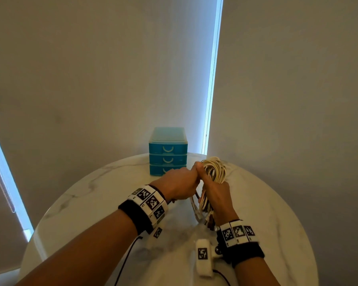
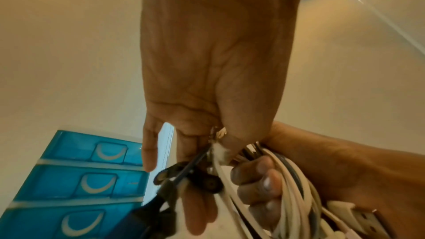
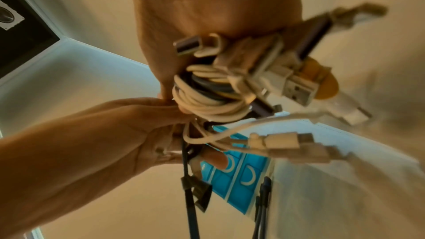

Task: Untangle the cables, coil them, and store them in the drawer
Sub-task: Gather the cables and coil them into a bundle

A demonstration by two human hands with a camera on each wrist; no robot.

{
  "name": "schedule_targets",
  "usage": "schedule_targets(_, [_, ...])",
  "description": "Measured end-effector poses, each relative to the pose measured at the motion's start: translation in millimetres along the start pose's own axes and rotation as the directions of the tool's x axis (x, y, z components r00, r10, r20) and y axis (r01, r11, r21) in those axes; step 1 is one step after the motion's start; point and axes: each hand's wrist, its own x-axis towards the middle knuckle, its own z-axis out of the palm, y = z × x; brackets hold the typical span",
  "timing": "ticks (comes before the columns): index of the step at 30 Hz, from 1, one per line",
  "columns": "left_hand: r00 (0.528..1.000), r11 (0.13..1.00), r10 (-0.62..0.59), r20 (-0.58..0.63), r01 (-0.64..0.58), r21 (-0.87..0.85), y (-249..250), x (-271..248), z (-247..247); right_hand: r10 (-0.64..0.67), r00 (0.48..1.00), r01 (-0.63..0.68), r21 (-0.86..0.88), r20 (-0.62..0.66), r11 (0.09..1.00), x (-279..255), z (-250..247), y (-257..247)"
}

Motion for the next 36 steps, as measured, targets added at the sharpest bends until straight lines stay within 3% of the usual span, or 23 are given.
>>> schedule_targets(5, [0.994, 0.958, 0.106, 0.034, -0.093, -0.271, -17.1, -8.5, 2.8, 0.074, 0.996, -0.078, 0.104, 0.042, 0.991, -4.5, 0.7, 2.3])
schedule_targets(10, [0.99, 0.856, 0.075, 0.121, -0.002, -0.518, -24.5, -7.6, 10.0, 0.095, 0.993, -0.109, 0.249, 0.069, 0.962, -1.6, 8.1, 4.7])
schedule_targets(15, [0.991, 0.872, 0.086, 0.098, -0.027, -0.489, -29.7, -12.3, 15.9, 0.146, 0.96, -0.217, 0.309, 0.238, 0.926, 0.6, 6.1, 6.9])
schedule_targets(21, [0.996, 0.897, 0.091, 0.007, -0.079, -0.434, -41.4, -10.9, 24.3, 0.125, 0.978, -0.164, 0.238, 0.169, 0.957, 5.1, 5.2, 9.0])
schedule_targets(23, [0.998, 0.835, 0.067, 0.007, -0.052, -0.547, -40.4, -10.2, 24.8, 0.088, 0.988, -0.117, 0.239, 0.129, 0.964, 5.2, 5.9, 9.0])
schedule_targets(25, [0.999, 0.704, 0.016, 0.029, 0.009, -0.71, -38.7, -10.8, 26.6, 0.054, 0.995, -0.073, 0.227, 0.087, 0.971, 7.0, 5.0, 9.6])
schedule_targets(27, [0.998, 0.636, -0.023, 0.054, 0.056, -0.769, -38.2, -10.6, 28.7, 0.045, 0.996, -0.06, 0.223, 0.073, 0.973, 6.8, 5.1, 10.6])
schedule_targets(29, [0.997, 0.657, -0.002, 0.079, 0.061, -0.751, -35.1, -11.3, 28.4, 0.042, 0.995, -0.062, 0.233, 0.09, 0.971, 6.1, 6.1, 12.3])
schedule_targets(33, [0.987, 0.787, 0.118, 0.11, -0.025, -0.617, -26.8, -13.2, 21.5, 0.023, 0.994, -0.046, 0.224, 0.104, 0.973, 0.9, 4.7, 7.1])
schedule_targets(36, [0.974, 0.814, 0.118, 0.195, 0.018, -0.58, -31.9, -16.2, 8.1, -0.001, 0.991, -0.026, 0.203, 0.131, 0.979, 1.0, 3.8, 6.6])
